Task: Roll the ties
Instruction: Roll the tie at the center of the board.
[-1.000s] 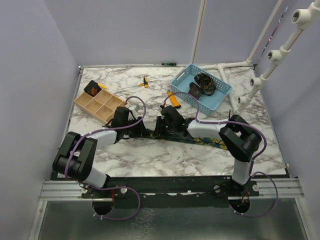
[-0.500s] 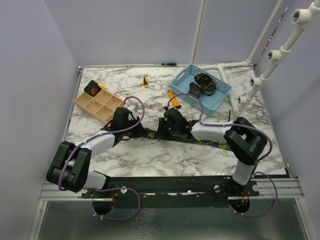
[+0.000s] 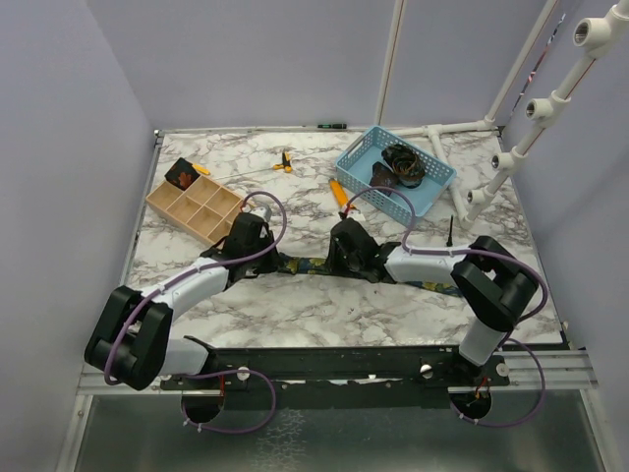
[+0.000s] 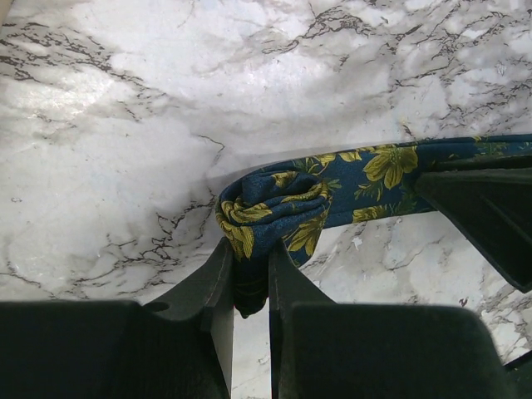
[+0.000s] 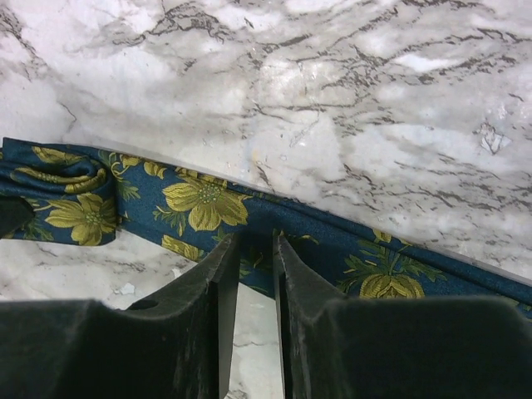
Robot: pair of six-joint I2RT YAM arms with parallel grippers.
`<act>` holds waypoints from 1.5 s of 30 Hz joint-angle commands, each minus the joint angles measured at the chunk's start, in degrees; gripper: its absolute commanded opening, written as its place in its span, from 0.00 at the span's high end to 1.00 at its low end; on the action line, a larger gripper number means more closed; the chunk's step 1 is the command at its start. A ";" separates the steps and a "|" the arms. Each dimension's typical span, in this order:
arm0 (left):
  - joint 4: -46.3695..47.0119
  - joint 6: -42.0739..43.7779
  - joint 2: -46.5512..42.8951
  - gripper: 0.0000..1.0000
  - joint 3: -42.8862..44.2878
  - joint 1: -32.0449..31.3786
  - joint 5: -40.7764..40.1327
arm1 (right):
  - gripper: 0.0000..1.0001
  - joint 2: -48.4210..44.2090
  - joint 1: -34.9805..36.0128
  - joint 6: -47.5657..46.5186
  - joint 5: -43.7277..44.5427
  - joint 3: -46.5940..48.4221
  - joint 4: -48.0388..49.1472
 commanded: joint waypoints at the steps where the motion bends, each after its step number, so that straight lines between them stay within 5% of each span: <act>1: -2.27 -2.46 -1.64 1.00 1.65 -1.14 -5.32 | 0.74 -1.70 0.04 -0.87 2.28 -3.55 -2.99; 22: -17.65 -6.12 5.26 1.00 13.61 -12.24 -30.31 | 0.82 -4.35 0.45 -0.60 -3.62 -13.09 2.79; 31: -29.67 -8.26 12.44 1.00 23.17 -16.33 -43.81 | 0.67 -15.61 0.47 0.70 -3.17 -14.91 -1.33; 45: -48.04 -12.39 28.72 1.00 35.06 -22.71 -59.16 | 0.67 -36.74 0.45 2.79 -4.13 -24.84 -9.94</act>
